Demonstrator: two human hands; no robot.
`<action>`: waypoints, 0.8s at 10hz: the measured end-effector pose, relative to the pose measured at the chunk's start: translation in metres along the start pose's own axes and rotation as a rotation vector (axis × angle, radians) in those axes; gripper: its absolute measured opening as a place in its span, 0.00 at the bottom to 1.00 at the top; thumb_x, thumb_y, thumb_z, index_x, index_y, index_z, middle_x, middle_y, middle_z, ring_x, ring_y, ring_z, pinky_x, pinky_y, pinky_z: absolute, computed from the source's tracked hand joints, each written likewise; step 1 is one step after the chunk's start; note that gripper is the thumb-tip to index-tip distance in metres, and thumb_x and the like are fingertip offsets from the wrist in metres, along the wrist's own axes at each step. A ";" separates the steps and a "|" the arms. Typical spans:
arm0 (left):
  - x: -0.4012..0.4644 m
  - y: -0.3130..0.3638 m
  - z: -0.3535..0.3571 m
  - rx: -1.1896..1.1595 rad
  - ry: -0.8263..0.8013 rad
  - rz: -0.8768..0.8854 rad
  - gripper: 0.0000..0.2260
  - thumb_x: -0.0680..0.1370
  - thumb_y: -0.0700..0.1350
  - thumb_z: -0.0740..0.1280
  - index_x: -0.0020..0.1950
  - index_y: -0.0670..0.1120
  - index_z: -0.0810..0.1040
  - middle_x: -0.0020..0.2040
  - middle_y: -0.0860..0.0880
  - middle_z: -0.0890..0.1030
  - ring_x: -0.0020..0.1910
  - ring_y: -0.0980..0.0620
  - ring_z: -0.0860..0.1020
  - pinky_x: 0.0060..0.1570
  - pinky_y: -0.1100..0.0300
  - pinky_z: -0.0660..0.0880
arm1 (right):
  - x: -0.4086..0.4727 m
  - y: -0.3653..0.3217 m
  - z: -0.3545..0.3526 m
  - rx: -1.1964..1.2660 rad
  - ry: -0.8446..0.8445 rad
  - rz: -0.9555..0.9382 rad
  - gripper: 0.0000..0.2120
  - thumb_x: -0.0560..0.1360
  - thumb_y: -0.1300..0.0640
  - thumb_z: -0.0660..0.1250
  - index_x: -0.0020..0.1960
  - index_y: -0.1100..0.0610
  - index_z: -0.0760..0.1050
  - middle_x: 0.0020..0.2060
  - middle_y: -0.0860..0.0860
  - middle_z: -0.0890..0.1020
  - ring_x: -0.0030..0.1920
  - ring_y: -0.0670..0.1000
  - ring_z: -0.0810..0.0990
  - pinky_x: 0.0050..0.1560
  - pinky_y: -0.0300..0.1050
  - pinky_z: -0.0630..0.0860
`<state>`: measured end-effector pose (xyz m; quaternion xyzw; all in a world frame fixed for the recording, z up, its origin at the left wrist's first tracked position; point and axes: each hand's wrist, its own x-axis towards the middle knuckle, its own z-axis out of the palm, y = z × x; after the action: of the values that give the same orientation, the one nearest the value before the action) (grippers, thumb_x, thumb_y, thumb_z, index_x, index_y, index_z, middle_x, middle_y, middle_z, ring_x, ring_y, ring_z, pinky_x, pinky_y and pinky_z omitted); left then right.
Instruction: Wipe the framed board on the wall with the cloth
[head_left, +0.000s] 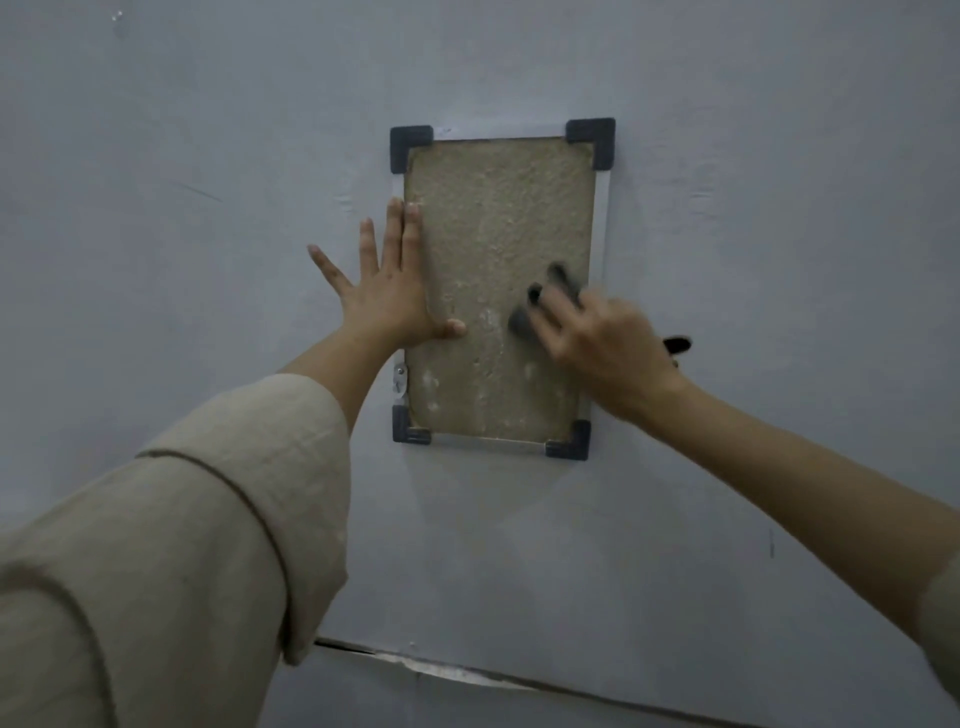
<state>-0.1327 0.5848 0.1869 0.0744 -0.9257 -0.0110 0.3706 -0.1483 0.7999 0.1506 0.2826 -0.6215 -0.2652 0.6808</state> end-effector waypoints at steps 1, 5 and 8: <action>0.000 0.001 0.000 -0.004 -0.001 -0.002 0.56 0.66 0.69 0.66 0.72 0.49 0.27 0.74 0.51 0.29 0.74 0.45 0.33 0.61 0.28 0.33 | -0.009 0.000 -0.002 0.059 -0.024 -0.097 0.16 0.73 0.65 0.57 0.52 0.57 0.82 0.44 0.53 0.82 0.28 0.52 0.76 0.23 0.37 0.64; 0.001 0.000 0.000 0.001 -0.004 0.000 0.56 0.66 0.69 0.66 0.72 0.49 0.27 0.74 0.51 0.29 0.74 0.45 0.33 0.61 0.27 0.33 | -0.019 -0.016 -0.001 -0.084 -0.044 -0.113 0.15 0.75 0.66 0.57 0.44 0.55 0.82 0.39 0.49 0.81 0.27 0.49 0.72 0.25 0.38 0.57; -0.001 0.002 -0.002 0.003 -0.017 -0.003 0.56 0.66 0.69 0.66 0.72 0.49 0.27 0.74 0.51 0.29 0.74 0.45 0.33 0.61 0.28 0.33 | 0.007 0.014 0.002 -0.190 -0.016 0.177 0.15 0.72 0.64 0.59 0.46 0.53 0.83 0.41 0.48 0.83 0.26 0.48 0.74 0.23 0.35 0.64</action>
<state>-0.1311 0.5867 0.1878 0.0763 -0.9287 -0.0109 0.3628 -0.1493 0.8046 0.1660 0.1586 -0.6215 -0.2640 0.7204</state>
